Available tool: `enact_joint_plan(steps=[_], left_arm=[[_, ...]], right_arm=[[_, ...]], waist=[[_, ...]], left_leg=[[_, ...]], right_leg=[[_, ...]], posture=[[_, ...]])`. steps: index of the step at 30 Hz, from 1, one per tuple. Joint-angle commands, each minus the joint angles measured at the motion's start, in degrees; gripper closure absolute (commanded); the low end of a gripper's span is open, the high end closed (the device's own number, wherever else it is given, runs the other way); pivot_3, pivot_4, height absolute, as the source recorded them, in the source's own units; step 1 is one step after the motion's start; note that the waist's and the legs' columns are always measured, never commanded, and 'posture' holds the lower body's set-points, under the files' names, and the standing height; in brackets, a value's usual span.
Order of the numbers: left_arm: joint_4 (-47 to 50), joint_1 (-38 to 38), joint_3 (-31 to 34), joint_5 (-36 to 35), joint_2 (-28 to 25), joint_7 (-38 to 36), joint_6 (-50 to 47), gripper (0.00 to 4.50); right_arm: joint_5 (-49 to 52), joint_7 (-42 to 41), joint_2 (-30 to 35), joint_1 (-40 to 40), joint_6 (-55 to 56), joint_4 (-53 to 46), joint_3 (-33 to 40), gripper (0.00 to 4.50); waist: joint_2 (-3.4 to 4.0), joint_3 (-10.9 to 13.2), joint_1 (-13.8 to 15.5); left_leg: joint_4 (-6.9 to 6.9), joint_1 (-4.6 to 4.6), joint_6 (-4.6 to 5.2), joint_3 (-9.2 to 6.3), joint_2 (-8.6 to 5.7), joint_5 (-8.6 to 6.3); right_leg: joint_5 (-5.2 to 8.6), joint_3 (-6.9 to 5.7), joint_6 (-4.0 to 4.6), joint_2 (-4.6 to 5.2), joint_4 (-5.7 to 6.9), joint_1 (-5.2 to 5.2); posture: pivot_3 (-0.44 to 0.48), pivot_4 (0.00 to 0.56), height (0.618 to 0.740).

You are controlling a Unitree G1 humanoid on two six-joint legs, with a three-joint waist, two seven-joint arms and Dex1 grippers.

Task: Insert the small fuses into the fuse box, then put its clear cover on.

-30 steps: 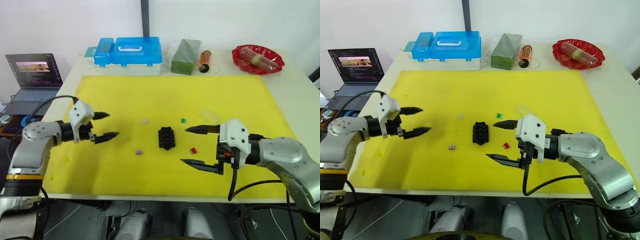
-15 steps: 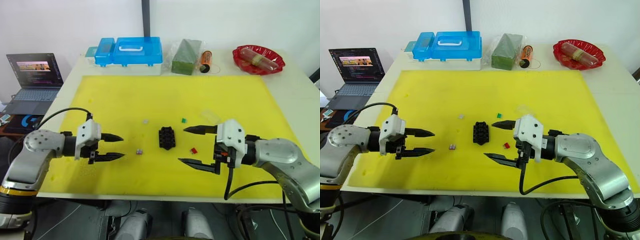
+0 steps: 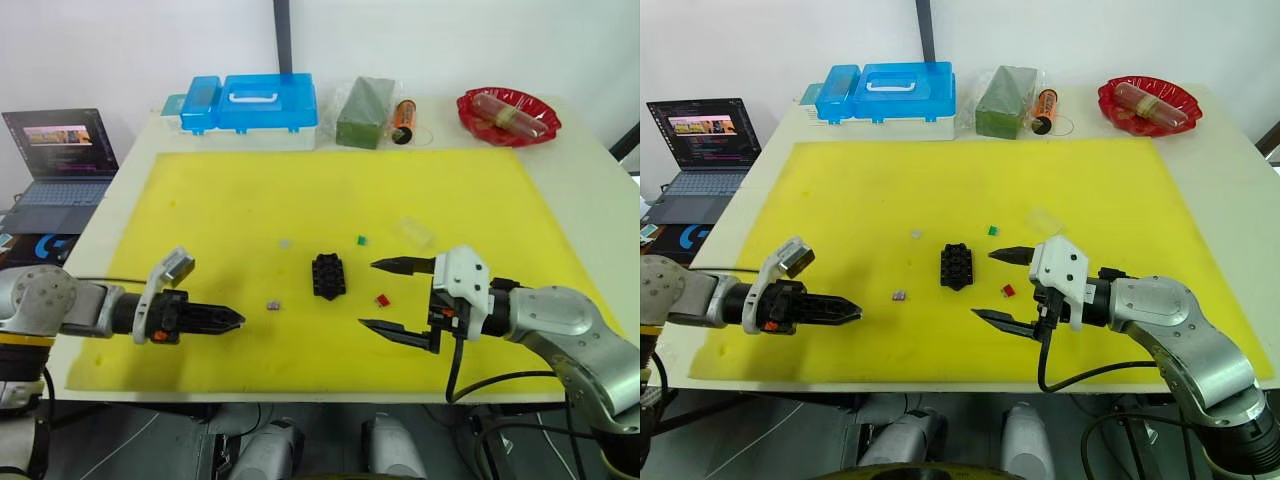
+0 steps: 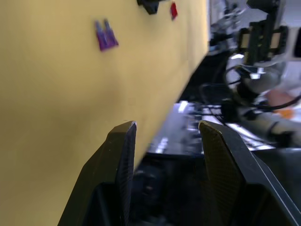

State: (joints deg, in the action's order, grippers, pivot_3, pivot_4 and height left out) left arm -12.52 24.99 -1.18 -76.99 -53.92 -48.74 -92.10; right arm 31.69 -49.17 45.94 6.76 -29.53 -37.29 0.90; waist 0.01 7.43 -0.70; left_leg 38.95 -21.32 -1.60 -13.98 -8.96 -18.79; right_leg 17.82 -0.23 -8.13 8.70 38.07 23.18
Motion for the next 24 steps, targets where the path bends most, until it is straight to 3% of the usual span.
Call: enact_joint_plan(steps=[1,8,18,24], left_arm=[[-9.6,2.4,-1.0,-10.7,2.1,9.5,-0.4,2.25],[-19.0,4.7,-1.1,-23.4,6.5,25.8,-0.4,2.25],[-15.9,2.0,0.1,-34.5,11.5,43.6,6.3,2.25],[-13.9,0.2,1.9,-36.0,13.5,47.9,8.0,2.25]], right_arm=[[0.5,1.0,-0.6,0.9,0.0,-1.7,0.6,0.00],[1.7,2.0,-0.6,1.7,-1.6,-2.1,1.1,0.00],[1.1,2.5,-0.3,1.7,-1.7,-2.2,1.1,0.00],[1.0,2.5,0.1,1.1,-1.7,-2.6,1.5,0.00]], waist=[[-0.02,0.0,0.2],[-0.07,0.0,0.1],[-0.07,-0.1,0.5],[-0.07,-0.1,1.4]], left_leg=[[0.02,0.00,0.00,-0.01,-0.02,0.00],[0.04,0.00,0.00,-0.01,-0.07,0.00],[0.08,0.00,0.00,0.00,-0.11,0.00],[0.10,0.04,0.00,0.20,-0.14,0.00]], right_leg=[[0.00,0.05,0.00,-0.01,0.00,0.00],[0.00,0.21,0.00,0.00,0.05,0.04],[0.00,0.48,0.00,-0.02,0.07,0.04],[0.00,1.10,-0.01,-0.11,0.07,0.08]], posture=[[0.000,0.150,0.740],[0.000,0.150,0.740],[0.000,0.150,0.740],[0.000,0.150,0.740]])
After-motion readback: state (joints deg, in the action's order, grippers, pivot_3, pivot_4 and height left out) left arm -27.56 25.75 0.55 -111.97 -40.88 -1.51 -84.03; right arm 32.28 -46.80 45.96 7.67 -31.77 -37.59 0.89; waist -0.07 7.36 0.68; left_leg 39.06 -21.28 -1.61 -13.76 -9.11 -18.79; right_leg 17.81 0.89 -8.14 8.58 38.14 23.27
